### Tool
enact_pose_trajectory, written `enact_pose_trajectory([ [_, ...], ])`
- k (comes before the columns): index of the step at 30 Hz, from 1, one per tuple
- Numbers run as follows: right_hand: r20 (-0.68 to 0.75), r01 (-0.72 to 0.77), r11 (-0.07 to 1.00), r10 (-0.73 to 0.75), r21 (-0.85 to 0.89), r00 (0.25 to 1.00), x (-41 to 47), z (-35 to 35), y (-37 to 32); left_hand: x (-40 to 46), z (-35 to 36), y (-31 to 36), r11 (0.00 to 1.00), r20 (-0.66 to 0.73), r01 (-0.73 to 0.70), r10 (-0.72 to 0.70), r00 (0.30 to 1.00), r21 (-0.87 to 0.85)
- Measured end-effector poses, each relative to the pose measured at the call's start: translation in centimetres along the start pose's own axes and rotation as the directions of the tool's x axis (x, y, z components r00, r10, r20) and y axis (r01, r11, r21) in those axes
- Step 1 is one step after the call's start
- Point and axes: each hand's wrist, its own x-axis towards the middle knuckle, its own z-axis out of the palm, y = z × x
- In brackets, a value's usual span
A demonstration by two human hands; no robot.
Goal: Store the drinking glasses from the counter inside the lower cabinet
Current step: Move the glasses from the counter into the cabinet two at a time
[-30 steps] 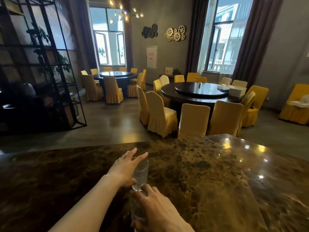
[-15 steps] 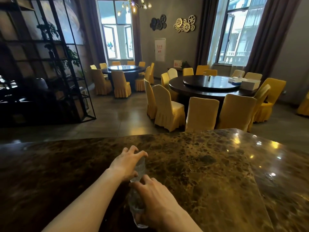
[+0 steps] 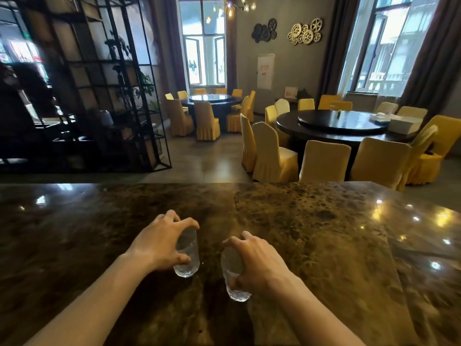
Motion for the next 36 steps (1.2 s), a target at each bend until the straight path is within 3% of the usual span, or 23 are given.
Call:
enact_pose_trajectory([
  [6,-0.054,-0.050,0.999,0.050,0.002,0.997,-6.4,0.3,-6.1,-10.3,0.6,-0.8,0.998,-0.005,-0.053,0.053,0.999,-0.032],
  [12,-0.030,-0.087,0.996,0.088,0.022,0.996,-13.2,1.8,-10.7,-18.3,3.2,-1.1,0.998,-0.039,-0.069,0.069,0.997,-0.005],
  [17,0.025,-0.119,0.992,0.119,0.036,0.993,-17.7,3.5,-12.6,-22.9,5.3,-0.4,0.998,0.013,-0.067,0.067,0.998,-0.002],
  [29,0.080,-0.116,0.983,0.105,0.145,0.991,-21.6,11.9,-6.9,-25.3,15.2,4.1,0.996,0.029,0.008,-0.005,1.000,-0.094],
  [36,0.173,-0.157,0.984,0.140,0.089,0.975,-22.6,20.5,-2.2,-24.9,24.9,4.9,0.987,0.093,0.097,-0.085,0.992,-0.130],
])
